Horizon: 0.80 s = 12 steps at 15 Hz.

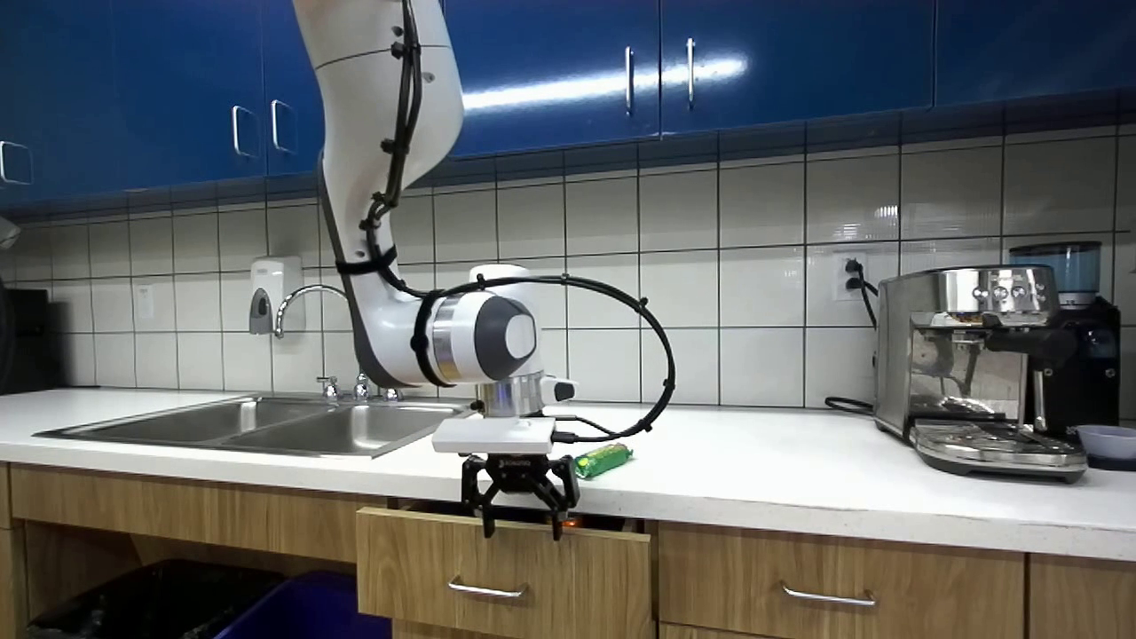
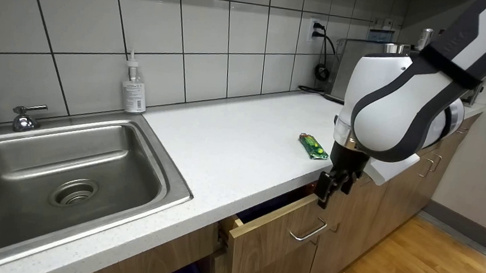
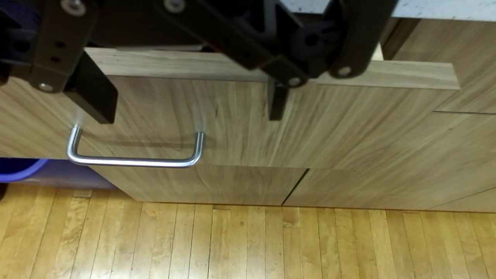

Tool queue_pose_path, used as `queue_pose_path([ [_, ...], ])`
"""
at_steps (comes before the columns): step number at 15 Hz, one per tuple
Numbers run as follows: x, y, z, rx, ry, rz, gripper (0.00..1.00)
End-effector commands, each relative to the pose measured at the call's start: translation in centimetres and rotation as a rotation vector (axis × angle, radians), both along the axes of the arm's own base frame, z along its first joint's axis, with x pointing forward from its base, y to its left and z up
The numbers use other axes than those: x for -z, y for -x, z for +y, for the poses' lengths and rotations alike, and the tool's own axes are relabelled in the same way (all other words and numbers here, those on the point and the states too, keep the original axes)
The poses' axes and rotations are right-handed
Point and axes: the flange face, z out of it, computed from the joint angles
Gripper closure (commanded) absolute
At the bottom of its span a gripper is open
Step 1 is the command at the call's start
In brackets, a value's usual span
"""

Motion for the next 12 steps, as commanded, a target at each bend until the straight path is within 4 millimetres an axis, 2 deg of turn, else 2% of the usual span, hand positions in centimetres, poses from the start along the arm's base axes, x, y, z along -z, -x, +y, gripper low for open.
queue_pose_path([
  [1,-2.1,3.0,0.3,-0.007,-0.014,-0.012,0.0],
  [7,-5.6,6.0,0.7,0.024,-0.039,-0.029,0.0],
  [12,-9.4,5.6,0.8,0.019,-0.027,-0.099,0.0],
])
